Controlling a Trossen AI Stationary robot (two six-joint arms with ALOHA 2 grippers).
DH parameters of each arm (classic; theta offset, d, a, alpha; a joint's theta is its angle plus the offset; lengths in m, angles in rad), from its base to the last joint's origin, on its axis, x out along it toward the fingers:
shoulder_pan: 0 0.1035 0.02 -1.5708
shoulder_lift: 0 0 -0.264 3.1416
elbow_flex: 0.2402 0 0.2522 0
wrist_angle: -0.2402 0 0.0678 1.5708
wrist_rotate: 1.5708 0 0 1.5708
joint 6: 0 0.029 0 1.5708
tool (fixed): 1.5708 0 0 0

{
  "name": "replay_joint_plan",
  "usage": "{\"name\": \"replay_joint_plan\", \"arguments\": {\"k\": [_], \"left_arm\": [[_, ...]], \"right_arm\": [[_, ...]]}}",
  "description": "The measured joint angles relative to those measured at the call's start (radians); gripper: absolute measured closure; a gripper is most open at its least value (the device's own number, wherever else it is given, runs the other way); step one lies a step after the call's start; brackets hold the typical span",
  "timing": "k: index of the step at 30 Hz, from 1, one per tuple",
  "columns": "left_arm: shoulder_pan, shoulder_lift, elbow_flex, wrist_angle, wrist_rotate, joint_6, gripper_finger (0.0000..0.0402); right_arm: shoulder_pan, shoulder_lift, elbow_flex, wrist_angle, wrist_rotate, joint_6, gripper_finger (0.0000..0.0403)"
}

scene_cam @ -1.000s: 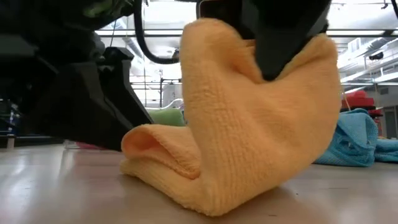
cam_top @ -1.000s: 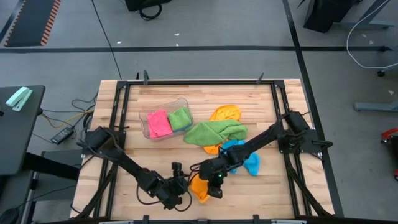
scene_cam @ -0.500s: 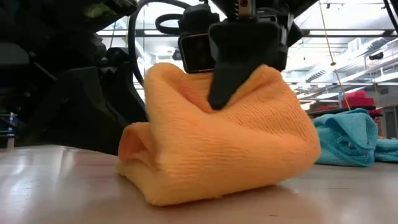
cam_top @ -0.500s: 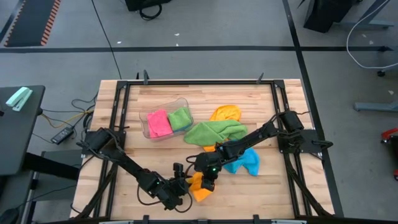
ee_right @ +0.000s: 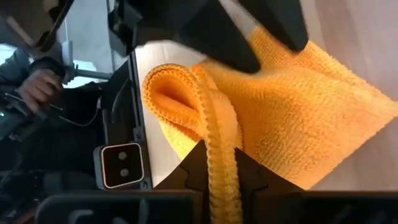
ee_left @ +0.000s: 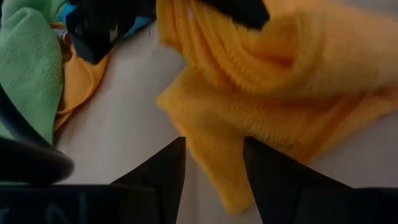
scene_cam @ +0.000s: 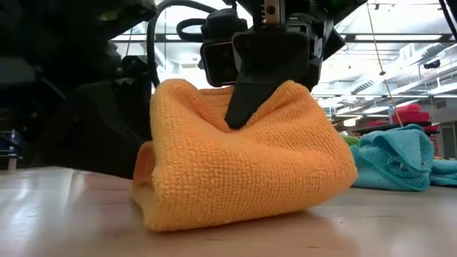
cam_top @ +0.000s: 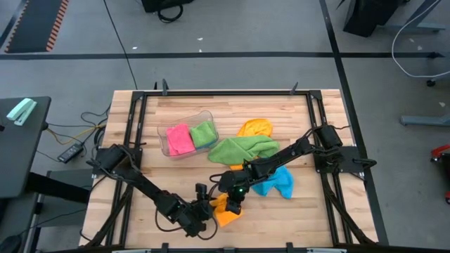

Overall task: Fold microfiber towels
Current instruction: Fold the bottom yellow microfiber towel

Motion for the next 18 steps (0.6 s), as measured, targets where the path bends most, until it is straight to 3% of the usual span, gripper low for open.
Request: {"name": "replay_joint_plan", "arguments": {"k": [11, 18], "left_arm": [[-0.077, -0.120, 0.000, -0.090, 0.005, -0.012, 0.0230], [-0.103, -0.086, 0.001, 0.054, 0.071, -0.065, 0.0230]], "right_arm": [[0.001, 0.000, 0.000, -0.012, 0.003, -0.032, 0.0364], [0.001, 0.000, 0.000, -0.011, 0.003, -0.039, 0.0364]]}}
